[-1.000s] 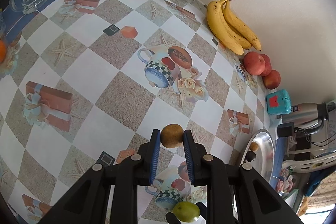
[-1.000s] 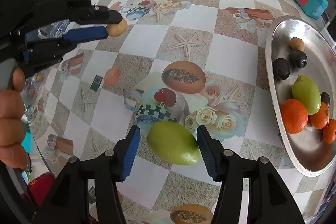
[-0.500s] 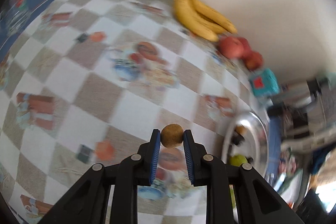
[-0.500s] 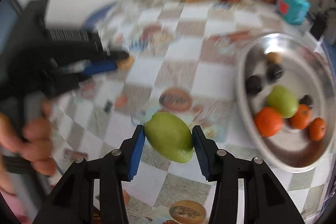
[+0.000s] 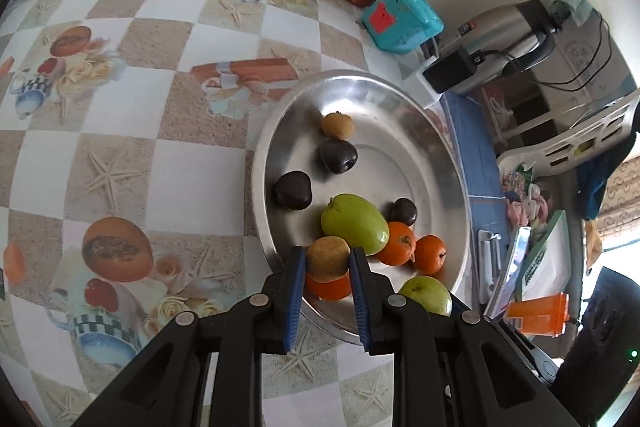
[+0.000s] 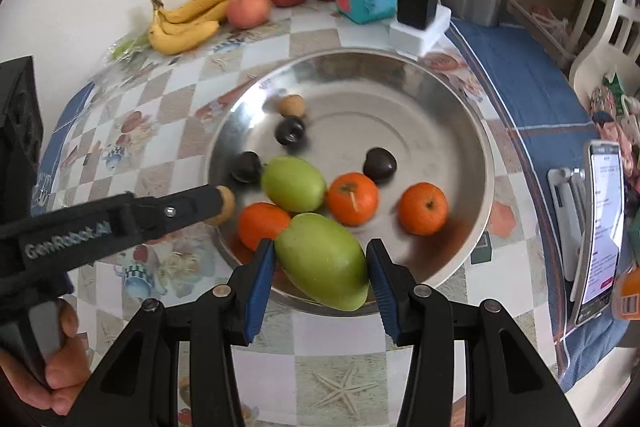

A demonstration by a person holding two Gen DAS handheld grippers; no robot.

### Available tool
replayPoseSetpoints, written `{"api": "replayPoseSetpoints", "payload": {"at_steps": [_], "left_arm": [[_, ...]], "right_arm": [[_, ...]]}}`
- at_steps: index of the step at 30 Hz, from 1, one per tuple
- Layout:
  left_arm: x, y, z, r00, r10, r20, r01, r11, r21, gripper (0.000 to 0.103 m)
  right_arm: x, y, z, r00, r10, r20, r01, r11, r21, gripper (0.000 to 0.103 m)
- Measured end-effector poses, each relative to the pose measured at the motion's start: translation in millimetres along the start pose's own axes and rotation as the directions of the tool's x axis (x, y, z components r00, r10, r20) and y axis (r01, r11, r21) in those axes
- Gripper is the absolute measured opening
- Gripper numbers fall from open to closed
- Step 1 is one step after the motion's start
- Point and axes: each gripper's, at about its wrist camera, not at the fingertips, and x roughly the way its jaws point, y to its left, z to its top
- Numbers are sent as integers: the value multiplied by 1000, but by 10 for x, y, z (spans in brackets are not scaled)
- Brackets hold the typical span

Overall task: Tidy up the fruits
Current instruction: 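Open both tools to release the kiwi and pear into the bowl, then withdraw both open tools from the bowl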

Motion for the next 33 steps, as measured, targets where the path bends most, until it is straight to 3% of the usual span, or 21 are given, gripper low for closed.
{"api": "replayPoseSetpoints", "payload": {"at_steps": [3,7,10,12,13,15,18,20,21,24,33], "left_arm": [[-4,22,8,1000,-17,-10,17,1000,-13,26],[-102,137,-40,1000,-12,-10,11,999,-33,51],[-182,213,-73,1000,-5,-10,5,999,-47,52],[-248,252,-105,1000,29,1,-29,998,-52,59],[-290,269,-126,998,63,13,-63,997,-49,69],[-390,302,-164,983,177,46,-176,984,-29,82],[-490,335,-241,945,315,86,-317,948,13,94],[-551,364,-298,920,376,111,-381,924,29,103],[-595,391,-331,909,398,125,-405,914,35,103],[-695,432,-398,886,437,154,-448,893,44,103],[-998,508,-510,859,454,235,-463,886,-22,103]], "right_arm": [[44,-47,-9,1000,-10,-17,10,1000,3,49],[101,-50,-28,1000,-16,-21,16,1000,4,49],[68,-21,-40,1000,-14,-8,14,1000,0,51],[35,1,-46,1000,-12,4,12,1000,-2,52],[21,11,-54,1000,-14,9,14,1000,-3,52],[-16,47,-89,1000,-13,18,13,1000,-11,54],[-66,146,-159,999,-12,34,13,999,-39,70],[-84,221,-203,999,-12,42,14,998,-59,74],[-90,272,-231,999,-10,45,13,997,-72,76],[-105,381,-284,998,-16,57,22,994,-108,87],[-160,462,-337,995,-30,92,42,991,-129,91]]}}
